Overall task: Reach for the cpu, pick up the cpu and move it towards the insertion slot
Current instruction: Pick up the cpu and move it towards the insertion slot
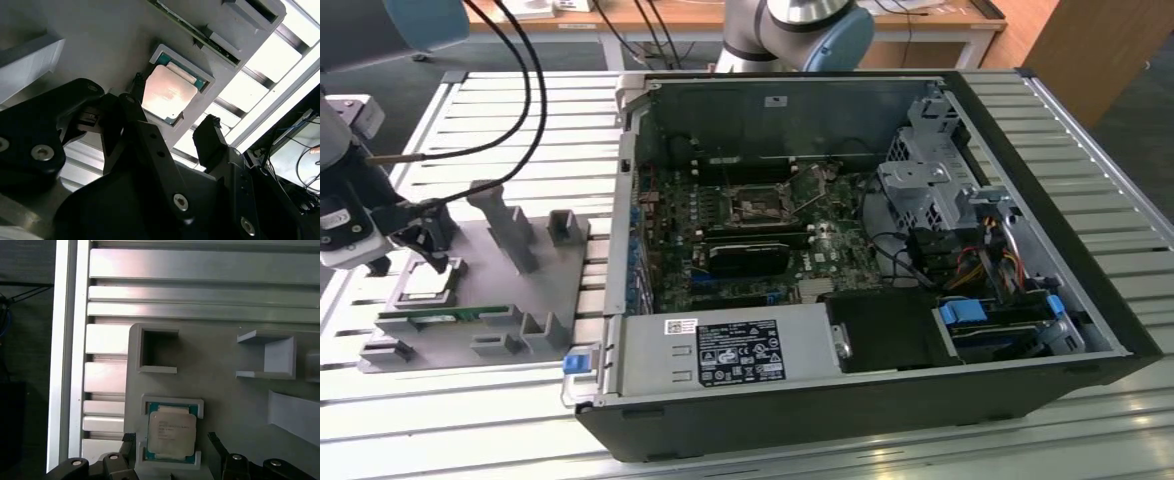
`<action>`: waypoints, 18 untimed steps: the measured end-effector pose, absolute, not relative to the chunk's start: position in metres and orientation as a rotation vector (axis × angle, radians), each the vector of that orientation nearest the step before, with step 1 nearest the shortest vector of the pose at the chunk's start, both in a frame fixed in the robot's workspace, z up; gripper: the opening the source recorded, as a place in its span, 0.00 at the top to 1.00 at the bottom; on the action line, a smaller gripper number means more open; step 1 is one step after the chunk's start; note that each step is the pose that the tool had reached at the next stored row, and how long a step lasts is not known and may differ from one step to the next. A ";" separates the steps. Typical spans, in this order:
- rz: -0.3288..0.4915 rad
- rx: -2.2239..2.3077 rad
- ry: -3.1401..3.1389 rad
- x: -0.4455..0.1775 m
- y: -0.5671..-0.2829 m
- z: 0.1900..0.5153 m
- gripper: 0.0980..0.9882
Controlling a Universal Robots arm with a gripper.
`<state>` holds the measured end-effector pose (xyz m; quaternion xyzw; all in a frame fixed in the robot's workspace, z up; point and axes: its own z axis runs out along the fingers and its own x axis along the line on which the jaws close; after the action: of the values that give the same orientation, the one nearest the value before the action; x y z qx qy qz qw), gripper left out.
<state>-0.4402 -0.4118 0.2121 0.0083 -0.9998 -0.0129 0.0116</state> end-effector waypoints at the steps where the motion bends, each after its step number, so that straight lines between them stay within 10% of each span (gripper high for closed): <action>1: -0.036 0.026 -3.118 -0.440 -0.412 0.211 0.37; 18: -0.034 -0.019 -3.128 -0.440 -0.412 0.191 0.29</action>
<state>-0.4401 -0.4118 0.1906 -0.0060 -0.9999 -0.0110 0.0067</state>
